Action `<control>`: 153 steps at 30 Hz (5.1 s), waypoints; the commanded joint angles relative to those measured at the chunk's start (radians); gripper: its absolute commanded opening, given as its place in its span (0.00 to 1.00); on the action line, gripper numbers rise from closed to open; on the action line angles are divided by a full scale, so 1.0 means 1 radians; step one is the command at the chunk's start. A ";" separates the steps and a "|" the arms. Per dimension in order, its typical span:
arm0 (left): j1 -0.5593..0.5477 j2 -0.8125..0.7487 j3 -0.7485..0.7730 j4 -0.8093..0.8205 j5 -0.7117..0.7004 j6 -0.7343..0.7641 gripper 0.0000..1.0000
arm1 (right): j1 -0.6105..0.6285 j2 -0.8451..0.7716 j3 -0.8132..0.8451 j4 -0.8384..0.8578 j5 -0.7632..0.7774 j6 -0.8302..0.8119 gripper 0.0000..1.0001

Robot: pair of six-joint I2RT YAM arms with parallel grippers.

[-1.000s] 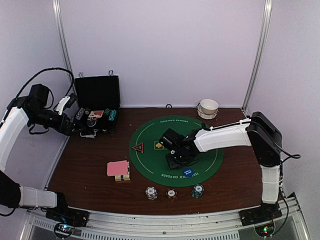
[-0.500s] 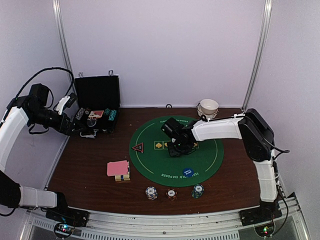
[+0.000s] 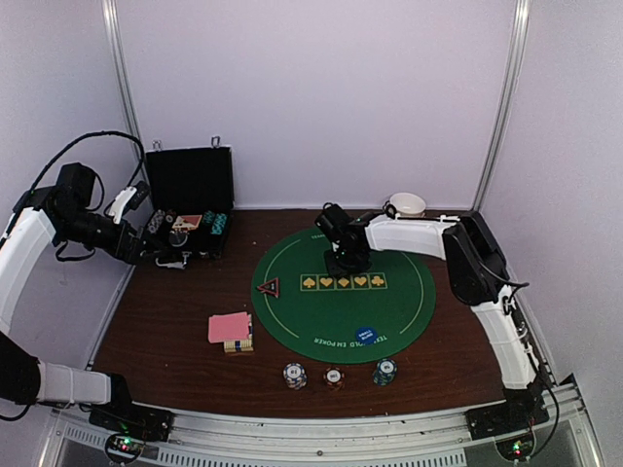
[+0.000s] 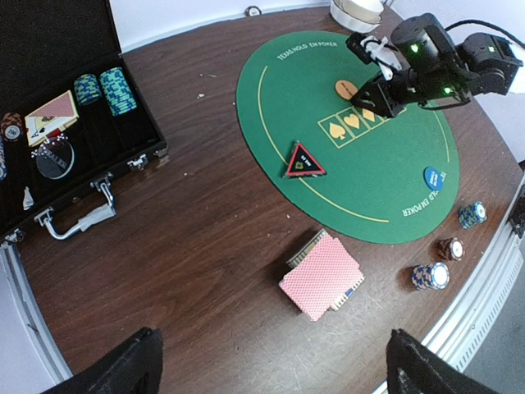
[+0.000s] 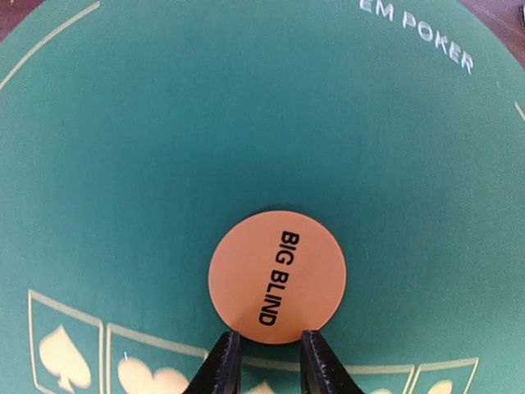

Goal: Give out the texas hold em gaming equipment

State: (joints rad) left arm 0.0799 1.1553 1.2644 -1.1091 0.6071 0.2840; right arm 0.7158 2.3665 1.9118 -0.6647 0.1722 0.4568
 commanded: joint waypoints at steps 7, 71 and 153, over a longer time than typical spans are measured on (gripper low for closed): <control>0.008 0.003 0.006 -0.003 0.023 0.022 0.98 | -0.083 0.195 0.330 -0.099 -0.068 -0.034 0.31; 0.008 -0.014 0.071 -0.099 0.029 0.038 0.98 | 0.235 -0.529 -0.714 -0.055 -0.051 -0.168 0.39; 0.008 -0.013 0.119 -0.129 0.048 0.049 0.98 | 0.378 -0.728 -0.893 -0.117 -0.221 0.074 0.58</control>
State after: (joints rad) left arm 0.0799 1.1488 1.3552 -1.2366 0.6331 0.3168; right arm 1.0885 1.6291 1.0080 -0.7879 -0.0608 0.5278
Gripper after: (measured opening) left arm 0.976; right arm 0.603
